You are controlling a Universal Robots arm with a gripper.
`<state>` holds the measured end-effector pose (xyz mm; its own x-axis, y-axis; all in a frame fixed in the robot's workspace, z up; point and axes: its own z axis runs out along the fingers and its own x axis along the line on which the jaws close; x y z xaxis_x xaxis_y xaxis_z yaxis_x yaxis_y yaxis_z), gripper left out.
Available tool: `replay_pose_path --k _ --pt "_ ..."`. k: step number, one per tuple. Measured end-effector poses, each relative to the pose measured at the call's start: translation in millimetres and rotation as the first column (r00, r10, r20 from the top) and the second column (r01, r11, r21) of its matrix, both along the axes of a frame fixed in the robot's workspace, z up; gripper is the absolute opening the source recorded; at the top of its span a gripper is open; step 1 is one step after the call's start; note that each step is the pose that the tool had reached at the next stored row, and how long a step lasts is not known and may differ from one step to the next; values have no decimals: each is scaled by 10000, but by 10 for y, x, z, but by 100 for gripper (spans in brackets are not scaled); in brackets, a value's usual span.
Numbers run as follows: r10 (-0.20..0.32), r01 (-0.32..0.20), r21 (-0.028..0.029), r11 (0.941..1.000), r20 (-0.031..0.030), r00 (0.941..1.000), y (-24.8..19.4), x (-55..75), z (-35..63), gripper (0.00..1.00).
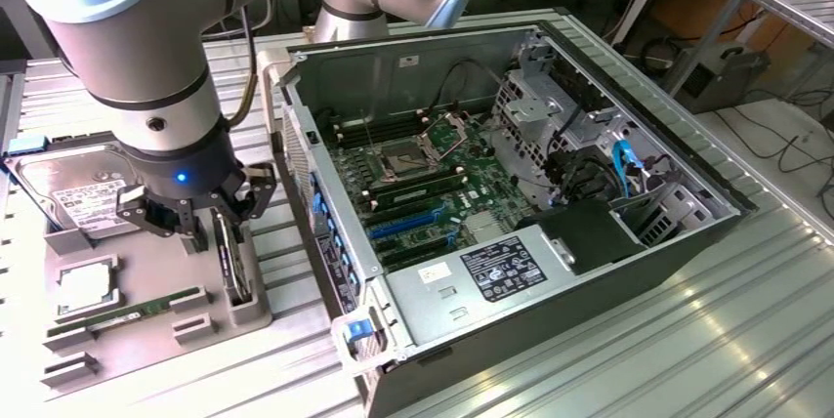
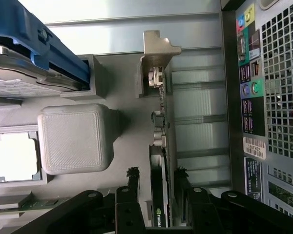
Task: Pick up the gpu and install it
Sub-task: 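Pick up the gpu and move the gpu toward the slot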
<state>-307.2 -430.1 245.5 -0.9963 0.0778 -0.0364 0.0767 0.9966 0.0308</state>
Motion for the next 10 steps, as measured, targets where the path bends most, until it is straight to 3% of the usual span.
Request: replay_pose_path --k 10 --pt "-2 2 1 10000 1 10000 1 0 -10 42"
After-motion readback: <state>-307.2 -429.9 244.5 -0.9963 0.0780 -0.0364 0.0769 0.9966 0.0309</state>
